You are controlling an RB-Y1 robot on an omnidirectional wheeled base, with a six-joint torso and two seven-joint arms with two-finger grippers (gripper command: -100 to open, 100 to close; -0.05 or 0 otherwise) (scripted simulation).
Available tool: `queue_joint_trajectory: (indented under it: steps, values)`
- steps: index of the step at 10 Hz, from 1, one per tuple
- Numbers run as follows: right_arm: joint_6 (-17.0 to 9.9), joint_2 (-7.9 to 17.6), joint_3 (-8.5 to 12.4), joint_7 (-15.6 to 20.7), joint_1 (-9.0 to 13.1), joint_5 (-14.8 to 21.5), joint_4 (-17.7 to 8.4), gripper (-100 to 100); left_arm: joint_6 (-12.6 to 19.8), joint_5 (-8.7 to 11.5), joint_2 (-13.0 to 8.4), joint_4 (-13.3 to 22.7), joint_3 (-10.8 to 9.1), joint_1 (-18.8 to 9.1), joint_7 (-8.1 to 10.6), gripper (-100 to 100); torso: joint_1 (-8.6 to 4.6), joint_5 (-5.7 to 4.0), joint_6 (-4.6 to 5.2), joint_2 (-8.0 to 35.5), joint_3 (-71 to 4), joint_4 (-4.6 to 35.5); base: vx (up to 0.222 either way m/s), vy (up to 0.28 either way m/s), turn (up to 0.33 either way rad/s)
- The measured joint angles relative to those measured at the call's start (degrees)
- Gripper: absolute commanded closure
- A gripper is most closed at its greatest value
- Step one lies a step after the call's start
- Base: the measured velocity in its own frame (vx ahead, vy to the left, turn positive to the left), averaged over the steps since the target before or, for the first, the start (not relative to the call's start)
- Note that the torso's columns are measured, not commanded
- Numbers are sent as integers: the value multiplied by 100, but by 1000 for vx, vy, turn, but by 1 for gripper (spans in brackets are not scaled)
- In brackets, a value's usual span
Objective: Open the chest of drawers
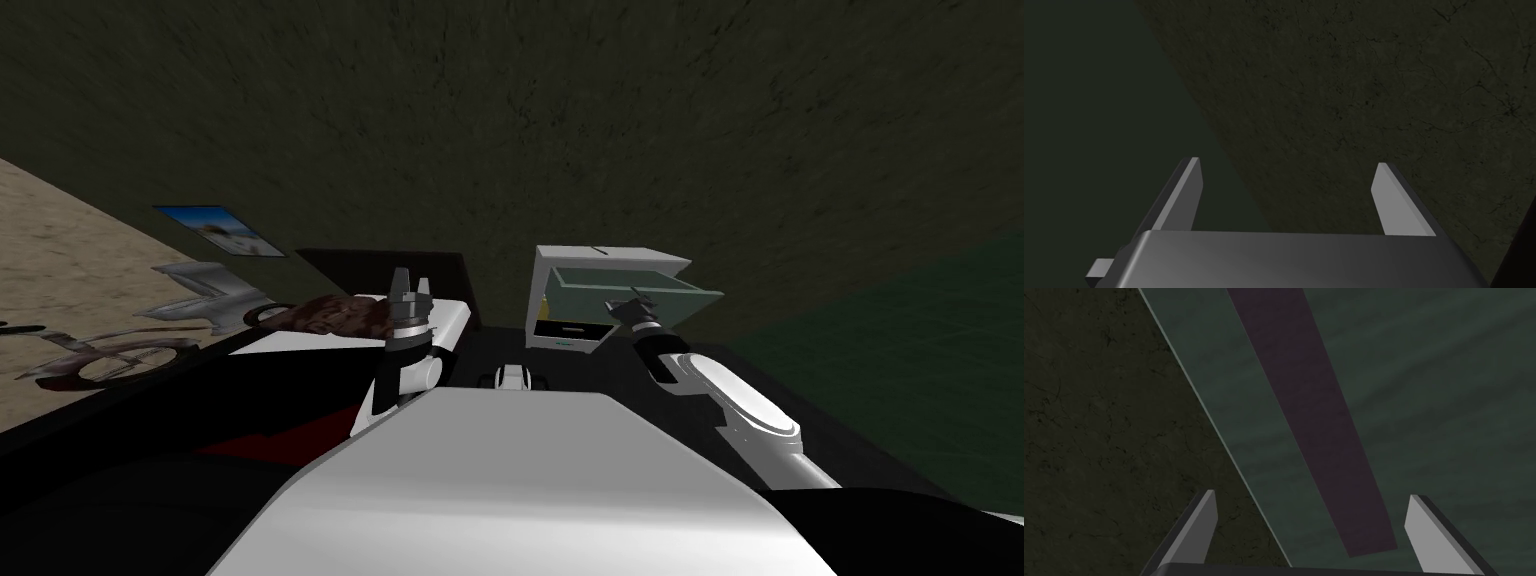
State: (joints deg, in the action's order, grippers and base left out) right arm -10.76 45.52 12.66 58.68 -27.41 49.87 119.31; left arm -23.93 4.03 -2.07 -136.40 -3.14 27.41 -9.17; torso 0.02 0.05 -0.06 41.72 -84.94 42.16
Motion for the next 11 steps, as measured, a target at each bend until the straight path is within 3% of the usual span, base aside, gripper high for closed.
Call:
queue_joint_trajectory:
  steps: [6, 7, 11]
  values:
    - [-152, 835, 310, -250, -340, -621, 284, -100, 0, 0, 0, 0, 0, -1, 0, 0, 22, 28, 13, 97, 58, 50, 33, 32, -45]
    - [-151, 845, 310, -261, -357, -634, 280, 0, 0, 0, 0, 0, 0, -1, 0, 0, 23, 21, 8, 96, 59, 43, 5, 0, 1]
    - [-148, 835, 274, -258, -388, -636, 250, 0, 0, 0, 0, 1, 0, -1, 0, 0, 11, 7, 5, 66, 42, 24, 0, 0, 0]
